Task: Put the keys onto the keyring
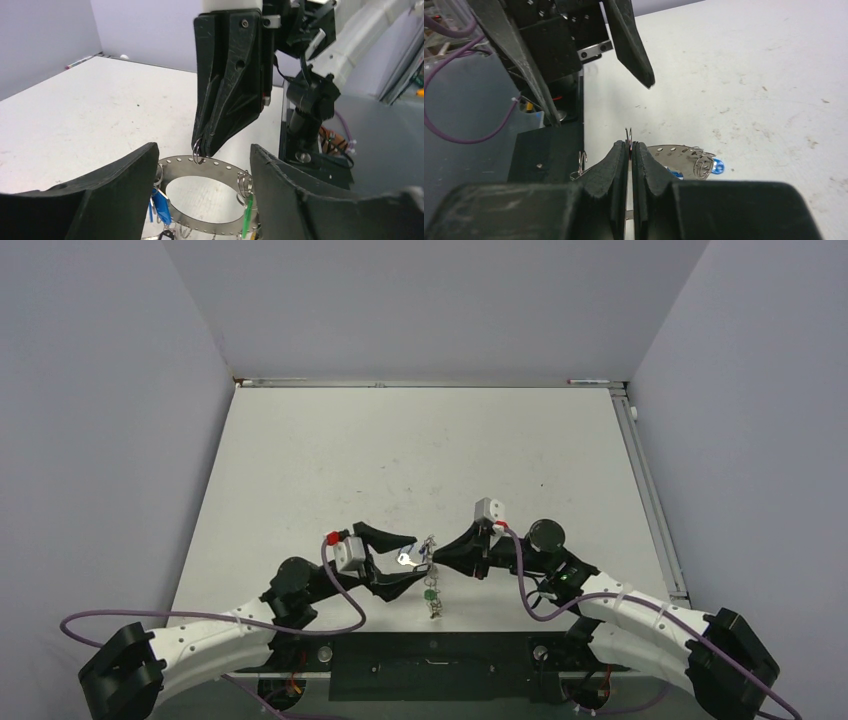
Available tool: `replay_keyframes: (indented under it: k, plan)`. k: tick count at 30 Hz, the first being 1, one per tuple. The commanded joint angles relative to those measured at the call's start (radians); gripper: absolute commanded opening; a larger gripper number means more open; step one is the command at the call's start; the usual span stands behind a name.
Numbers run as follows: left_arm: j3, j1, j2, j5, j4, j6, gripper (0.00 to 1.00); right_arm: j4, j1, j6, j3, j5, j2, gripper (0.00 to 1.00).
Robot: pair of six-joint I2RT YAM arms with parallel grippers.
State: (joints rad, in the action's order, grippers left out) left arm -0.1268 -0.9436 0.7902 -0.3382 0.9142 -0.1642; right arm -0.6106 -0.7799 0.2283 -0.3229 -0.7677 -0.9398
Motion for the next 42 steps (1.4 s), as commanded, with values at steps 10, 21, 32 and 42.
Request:
replay_keyframes:
  k: [10, 21, 32, 42]
  plan:
    - [0.024, -0.027, -0.228, 0.533, -0.219, -0.116, 0.96, 0.122, -0.150, -0.298, -0.064, 0.517, 0.147, 0.05]
    - [-0.274, -0.026, -0.202, 0.625, -0.790, -0.362, 0.96, 0.108, -0.164, -0.310, -0.055, 0.753, 0.216, 0.05]
    - [-0.433, 0.135, -0.087, 0.673, -1.254, -0.746, 0.83, 0.160, -0.162, -0.262, -0.046, 0.974, 0.275, 0.05]
    - [-0.581, 0.212, 0.175, 0.442, -1.424, -1.080, 0.73, 0.207, -0.128, -0.229, -0.068, 1.088, 0.295, 0.05]
